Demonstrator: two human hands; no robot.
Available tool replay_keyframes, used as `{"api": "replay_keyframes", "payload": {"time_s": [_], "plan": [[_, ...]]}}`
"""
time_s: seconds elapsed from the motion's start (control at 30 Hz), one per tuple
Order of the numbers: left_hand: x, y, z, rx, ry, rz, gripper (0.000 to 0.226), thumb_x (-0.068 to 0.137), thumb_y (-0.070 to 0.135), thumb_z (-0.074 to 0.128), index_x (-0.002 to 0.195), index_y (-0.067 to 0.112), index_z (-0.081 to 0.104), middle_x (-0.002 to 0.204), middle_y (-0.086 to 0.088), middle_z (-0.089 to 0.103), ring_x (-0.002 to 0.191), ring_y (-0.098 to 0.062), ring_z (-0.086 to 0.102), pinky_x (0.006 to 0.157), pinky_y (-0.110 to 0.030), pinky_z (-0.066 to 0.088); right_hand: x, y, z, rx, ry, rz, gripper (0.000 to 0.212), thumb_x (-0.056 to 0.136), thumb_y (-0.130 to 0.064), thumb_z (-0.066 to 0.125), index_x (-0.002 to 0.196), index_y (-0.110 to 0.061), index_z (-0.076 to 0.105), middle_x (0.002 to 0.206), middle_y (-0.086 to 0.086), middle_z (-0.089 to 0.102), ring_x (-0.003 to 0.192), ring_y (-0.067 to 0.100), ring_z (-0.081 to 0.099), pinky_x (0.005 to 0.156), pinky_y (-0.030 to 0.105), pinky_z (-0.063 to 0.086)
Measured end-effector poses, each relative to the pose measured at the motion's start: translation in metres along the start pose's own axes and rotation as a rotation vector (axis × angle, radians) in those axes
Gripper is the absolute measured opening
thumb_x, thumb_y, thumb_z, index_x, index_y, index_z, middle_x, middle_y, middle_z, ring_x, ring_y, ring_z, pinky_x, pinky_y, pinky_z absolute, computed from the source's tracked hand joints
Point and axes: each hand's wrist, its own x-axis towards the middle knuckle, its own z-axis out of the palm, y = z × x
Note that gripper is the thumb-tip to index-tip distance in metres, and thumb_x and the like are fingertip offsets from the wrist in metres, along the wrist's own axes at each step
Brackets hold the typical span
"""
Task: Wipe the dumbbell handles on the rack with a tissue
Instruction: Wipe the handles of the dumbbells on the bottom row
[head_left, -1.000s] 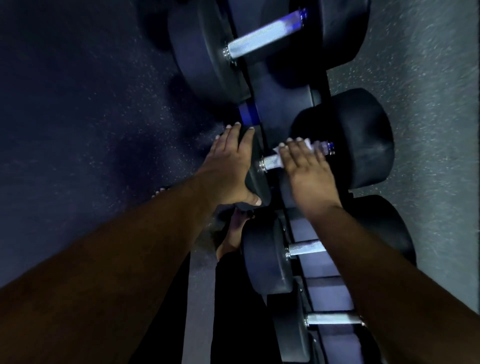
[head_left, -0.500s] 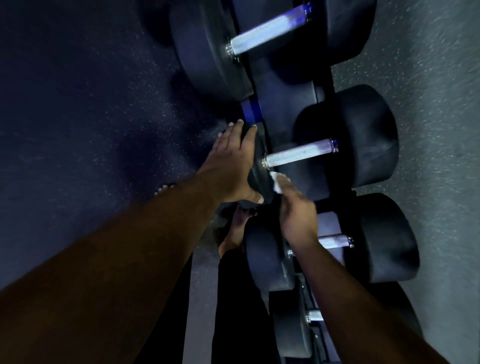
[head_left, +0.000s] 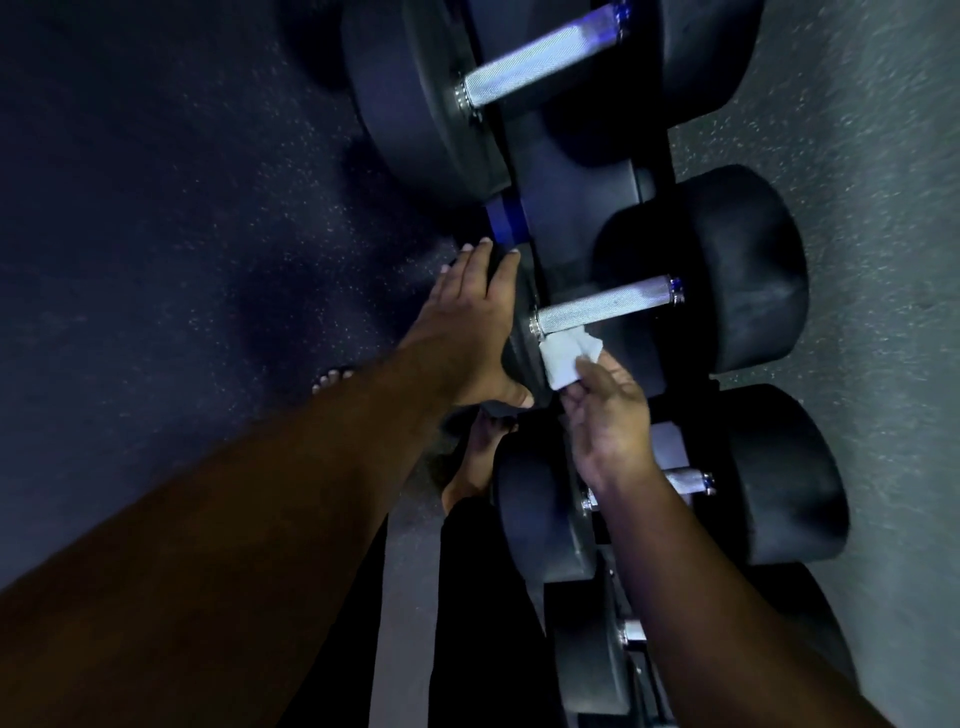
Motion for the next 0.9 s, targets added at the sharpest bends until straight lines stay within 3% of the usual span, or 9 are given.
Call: {"api": "replay_keyframes", "payload": {"time_s": [0.07,0.2,0.37,0.47,0.53,0.6,0.67,0.77,0.9], "plan": [[-0.001,-0.001,0.000,-0.006,0.002,0.008,0.158,0.051,0.066,0.090,0.159,0.010,-0.011,0.166,-0.021,-0.014,0.154,-0.034,-0.012,0.126,-0.043,-0.004,0.010,-0.008,-0.007,0.105,0.137,-0.021,0.026,0.099,0.003,0.044,0.104,-0.011,0.065,0.093,0.005,0.075,0.084,0.016,0.072,0.083,0.029,0.057],[-0.001,0.001,-0.001,-0.003,-0.008,0.006,0.157,0.052,0.065,0.090,0.159,0.010,-0.011,0.166,-0.020,-0.014,0.154,-0.034,-0.012,0.126,-0.044,-0.002,0.040,-0.022,0.017,0.336,0.330,-0.060,0.023,0.100,0.002,0.042,0.093,-0.014,0.056,0.077,0.006,0.065,0.074,0.019,0.063,0.077,0.033,0.052],[-0.001,0.001,0.000,0.002,-0.001,0.004,0.158,0.050,0.065,0.091,0.159,0.010,-0.010,0.166,-0.021,-0.012,0.154,-0.035,-0.010,0.127,-0.046,0.002,0.019,-0.005,0.052,0.184,0.223,0.058,0.019,0.092,0.004,0.045,0.088,-0.008,0.060,0.071,0.010,0.063,0.065,0.023,0.063,0.067,0.031,0.055],[-0.001,-0.001,-0.001,-0.005,-0.005,0.004,0.159,0.051,0.065,0.091,0.159,0.010,-0.011,0.166,-0.021,-0.014,0.154,-0.035,-0.012,0.126,-0.046,0.000,0.032,-0.028,0.036,0.372,0.211,-0.008,0.014,0.090,-0.001,0.053,0.081,-0.010,0.058,0.072,0.005,0.059,0.069,0.019,0.060,0.078,0.031,0.051],[-0.001,0.000,-0.001,-0.013,-0.002,0.009,0.159,0.050,0.064,0.091,0.159,0.010,-0.011,0.166,-0.021,-0.014,0.154,-0.034,-0.011,0.126,-0.045,-0.001,0.041,-0.037,0.029,0.460,0.244,-0.100,0.011,0.092,-0.005,0.055,0.086,-0.013,0.059,0.078,0.003,0.061,0.075,0.015,0.060,0.082,0.027,0.049],[0.000,0.001,-0.001,0.002,-0.001,0.008,0.158,0.051,0.065,0.090,0.159,0.010,-0.011,0.166,-0.021,-0.014,0.154,-0.034,-0.011,0.126,-0.045,-0.002,0.036,-0.030,0.040,0.369,0.236,-0.092,0.013,0.094,-0.004,0.055,0.087,-0.014,0.056,0.074,0.002,0.060,0.068,0.012,0.060,0.068,0.023,0.052],[0.000,0.001,-0.001,0.011,0.000,0.003,0.158,0.052,0.065,0.090,0.159,0.010,-0.012,0.166,-0.021,-0.014,0.154,-0.034,-0.012,0.126,-0.045,-0.002,0.025,-0.015,0.056,0.211,0.204,0.020,0.012,0.091,0.000,0.056,0.087,-0.011,0.055,0.069,0.006,0.060,0.060,0.016,0.061,0.056,0.026,0.053],[0.000,0.000,0.000,-0.003,0.002,0.002,0.158,0.051,0.066,0.090,0.159,0.011,-0.012,0.166,-0.019,-0.014,0.154,-0.033,-0.012,0.126,-0.043,-0.003,0.026,-0.020,0.054,0.171,0.211,0.138,0.012,0.090,-0.004,0.058,0.080,-0.011,0.058,0.066,0.006,0.060,0.061,0.021,0.061,0.059,0.031,0.053],[-0.002,-0.001,-0.002,-0.011,-0.007,0.010,0.157,0.052,0.066,0.090,0.159,0.011,-0.012,0.166,-0.019,-0.015,0.154,-0.033,-0.013,0.124,-0.041,-0.006,0.041,-0.045,0.027,0.347,0.306,-0.082,0.015,0.091,-0.006,0.058,0.082,-0.018,0.058,0.077,-0.001,0.056,0.073,0.013,0.055,0.061,0.021,0.048]]}}
